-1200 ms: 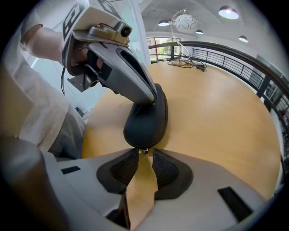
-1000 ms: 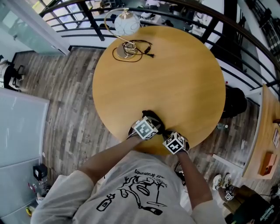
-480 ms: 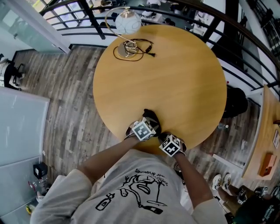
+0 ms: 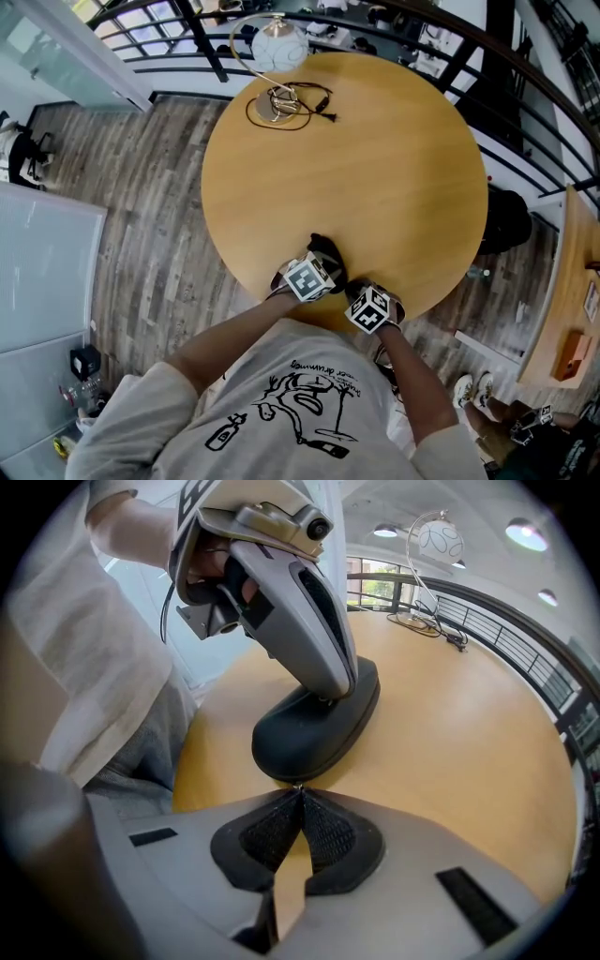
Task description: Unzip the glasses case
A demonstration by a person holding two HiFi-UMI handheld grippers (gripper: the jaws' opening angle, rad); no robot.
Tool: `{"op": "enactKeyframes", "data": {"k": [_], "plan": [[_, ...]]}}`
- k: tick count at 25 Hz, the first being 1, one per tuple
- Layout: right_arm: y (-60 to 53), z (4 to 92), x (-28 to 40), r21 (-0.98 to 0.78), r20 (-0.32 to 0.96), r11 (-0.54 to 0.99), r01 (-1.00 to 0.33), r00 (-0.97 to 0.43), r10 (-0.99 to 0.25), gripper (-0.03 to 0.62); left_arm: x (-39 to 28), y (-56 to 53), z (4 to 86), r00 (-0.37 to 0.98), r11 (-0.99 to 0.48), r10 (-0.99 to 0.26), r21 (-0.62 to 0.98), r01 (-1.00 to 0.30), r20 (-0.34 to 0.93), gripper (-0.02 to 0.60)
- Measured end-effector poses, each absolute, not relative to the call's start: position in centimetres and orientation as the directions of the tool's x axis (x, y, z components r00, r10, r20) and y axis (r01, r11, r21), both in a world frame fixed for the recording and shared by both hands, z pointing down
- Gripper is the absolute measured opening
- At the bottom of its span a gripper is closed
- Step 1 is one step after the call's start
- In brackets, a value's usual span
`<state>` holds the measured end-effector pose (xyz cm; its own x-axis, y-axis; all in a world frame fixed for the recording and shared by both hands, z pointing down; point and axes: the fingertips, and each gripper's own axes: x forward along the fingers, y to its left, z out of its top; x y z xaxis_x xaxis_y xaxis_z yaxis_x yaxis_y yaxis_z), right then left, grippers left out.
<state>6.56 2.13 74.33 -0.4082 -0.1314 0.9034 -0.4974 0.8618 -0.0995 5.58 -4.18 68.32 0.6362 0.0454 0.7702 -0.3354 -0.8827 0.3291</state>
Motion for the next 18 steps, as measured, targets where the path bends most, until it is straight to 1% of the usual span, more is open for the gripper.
{"op": "enactKeyframes", "data": {"k": [11,14,18], "plan": [[-0.5,74.4,7.1,0.0,0.922,0.903,-0.431,-0.349,-0.166,0.023,5.5,-4.2,68.5,0.641,-0.874,0.04,0.338,-0.349,0.766,0.006],[-0.9,74.3,7.0,0.012,0.923,0.902,-0.432,-0.343,-0.176,0.023,5.4,-4.2,68.1,0.647,-0.863,0.039,0.352,-0.362,0.762,0.006],[-0.5,73.9,7.2,-0.012,0.92,0.881,-0.474,-0.351,-0.176,0.023,5.1,-4.0,68.0,0.646,-0.859,0.036,0.354,-0.37,0.763,0.006]]}}
